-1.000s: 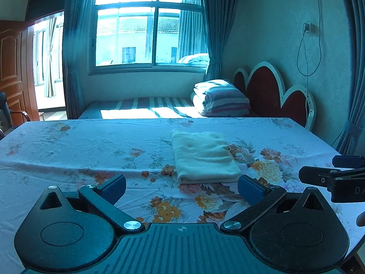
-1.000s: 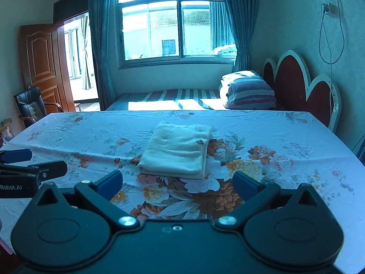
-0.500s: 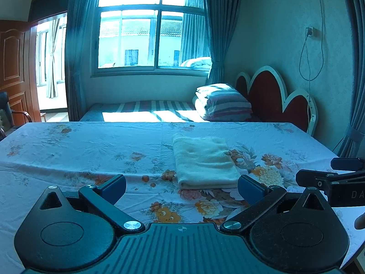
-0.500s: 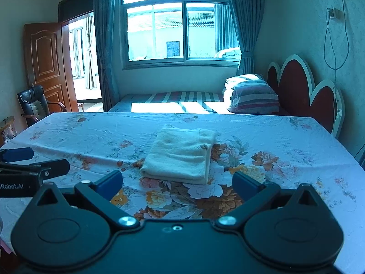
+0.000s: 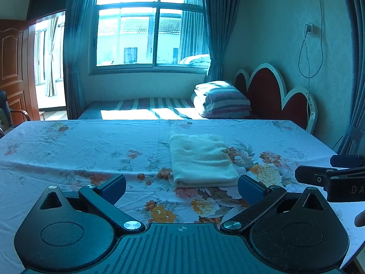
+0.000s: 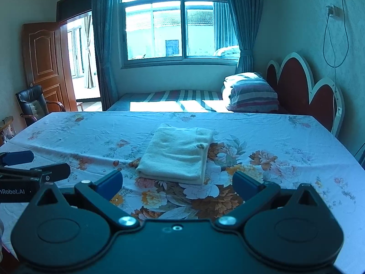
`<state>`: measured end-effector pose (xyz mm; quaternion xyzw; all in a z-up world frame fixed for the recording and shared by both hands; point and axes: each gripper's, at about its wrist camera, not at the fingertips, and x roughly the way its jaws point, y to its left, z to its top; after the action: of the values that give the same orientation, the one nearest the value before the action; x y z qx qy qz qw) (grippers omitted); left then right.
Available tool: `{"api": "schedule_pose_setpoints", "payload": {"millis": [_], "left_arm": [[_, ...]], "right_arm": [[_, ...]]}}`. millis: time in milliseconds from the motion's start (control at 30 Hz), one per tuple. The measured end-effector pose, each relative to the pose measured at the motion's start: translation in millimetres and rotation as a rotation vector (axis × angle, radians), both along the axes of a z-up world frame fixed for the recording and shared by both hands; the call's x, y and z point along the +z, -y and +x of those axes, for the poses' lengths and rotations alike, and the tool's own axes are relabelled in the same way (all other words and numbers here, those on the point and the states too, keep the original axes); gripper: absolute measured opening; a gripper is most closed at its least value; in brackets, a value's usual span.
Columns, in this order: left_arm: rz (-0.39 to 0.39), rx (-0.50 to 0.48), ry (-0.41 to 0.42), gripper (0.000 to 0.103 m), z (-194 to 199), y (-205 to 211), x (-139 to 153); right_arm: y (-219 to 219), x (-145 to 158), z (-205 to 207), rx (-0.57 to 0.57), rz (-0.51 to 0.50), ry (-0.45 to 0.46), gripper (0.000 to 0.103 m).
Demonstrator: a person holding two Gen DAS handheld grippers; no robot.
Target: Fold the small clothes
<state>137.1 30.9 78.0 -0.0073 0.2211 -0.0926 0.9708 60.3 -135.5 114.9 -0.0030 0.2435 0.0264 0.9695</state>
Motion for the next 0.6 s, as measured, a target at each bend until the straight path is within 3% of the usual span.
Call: {"api": "schedule_pose_setpoints", "payload": {"millis": [600], "left_arm": [[0.012, -0.023, -0.014, 0.103, -3.2, 11.5, -4.4]], "right_arm": [[10.3, -3.7, -2.0, -0.020, 0.006, -0.009, 0.103]]}}
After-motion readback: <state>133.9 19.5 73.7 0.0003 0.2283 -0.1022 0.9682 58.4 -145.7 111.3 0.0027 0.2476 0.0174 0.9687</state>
